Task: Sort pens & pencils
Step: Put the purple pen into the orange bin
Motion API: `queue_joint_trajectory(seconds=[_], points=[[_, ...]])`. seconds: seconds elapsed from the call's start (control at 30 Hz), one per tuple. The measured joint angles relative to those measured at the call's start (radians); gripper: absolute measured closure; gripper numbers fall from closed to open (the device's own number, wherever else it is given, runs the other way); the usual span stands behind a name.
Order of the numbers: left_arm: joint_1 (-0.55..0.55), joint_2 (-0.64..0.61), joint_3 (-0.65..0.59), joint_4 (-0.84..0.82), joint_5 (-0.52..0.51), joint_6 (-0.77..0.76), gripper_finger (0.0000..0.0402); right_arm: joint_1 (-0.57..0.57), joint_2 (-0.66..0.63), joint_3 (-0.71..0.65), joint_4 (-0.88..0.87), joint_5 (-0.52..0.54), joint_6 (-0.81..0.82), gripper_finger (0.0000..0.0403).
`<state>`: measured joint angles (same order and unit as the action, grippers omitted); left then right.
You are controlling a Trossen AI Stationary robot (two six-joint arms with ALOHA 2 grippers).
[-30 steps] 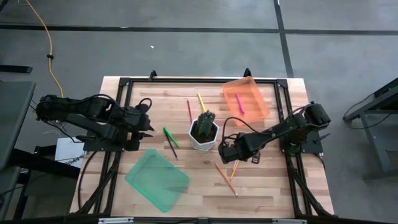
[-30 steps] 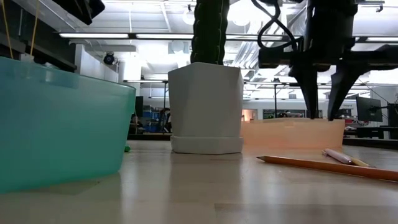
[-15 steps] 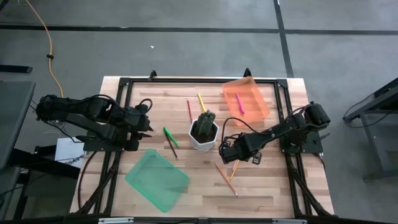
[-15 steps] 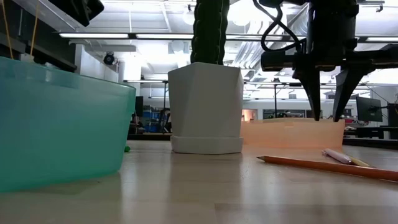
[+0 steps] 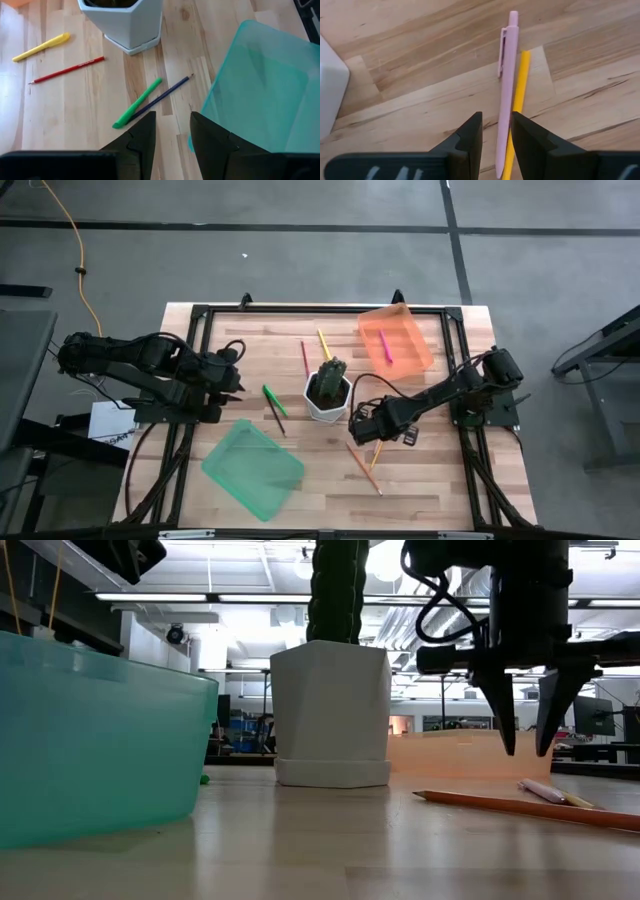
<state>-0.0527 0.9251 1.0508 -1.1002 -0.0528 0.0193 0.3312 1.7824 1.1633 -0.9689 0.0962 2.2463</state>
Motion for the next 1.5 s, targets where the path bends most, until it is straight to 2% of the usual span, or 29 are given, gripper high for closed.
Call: queue_joint_trajectory(seconds=[0.73,1.03,1.1,1.3,1.5], points=[[0.000,0.000,0.000,-0.018,0.001,0.004,0.0293,-0.075,-0.001,0.000,-0.051,-0.050,-0.074,0.0310],[0.000,0.000,0.000,-0.019,0.001,0.011,0.0293,-0.079,-0.077,-0.002,-0.140,-0.030,-0.061,0.0310],[0.000,0.000,0.000,-0.020,0.001,0.014,0.0293,-0.086,-0.110,-0.028,-0.109,-0.012,-0.056,0.0310],[0.000,0.000,0.000,-0.021,0.005,0.014,0.0293,-0.098,-0.216,-0.203,0.147,0.000,-0.023,0.0310],[0.000,0.000,0.000,-0.024,0.012,0.014,0.0293,-0.095,-0.234,-0.216,0.108,-0.005,-0.011,0.0310]])
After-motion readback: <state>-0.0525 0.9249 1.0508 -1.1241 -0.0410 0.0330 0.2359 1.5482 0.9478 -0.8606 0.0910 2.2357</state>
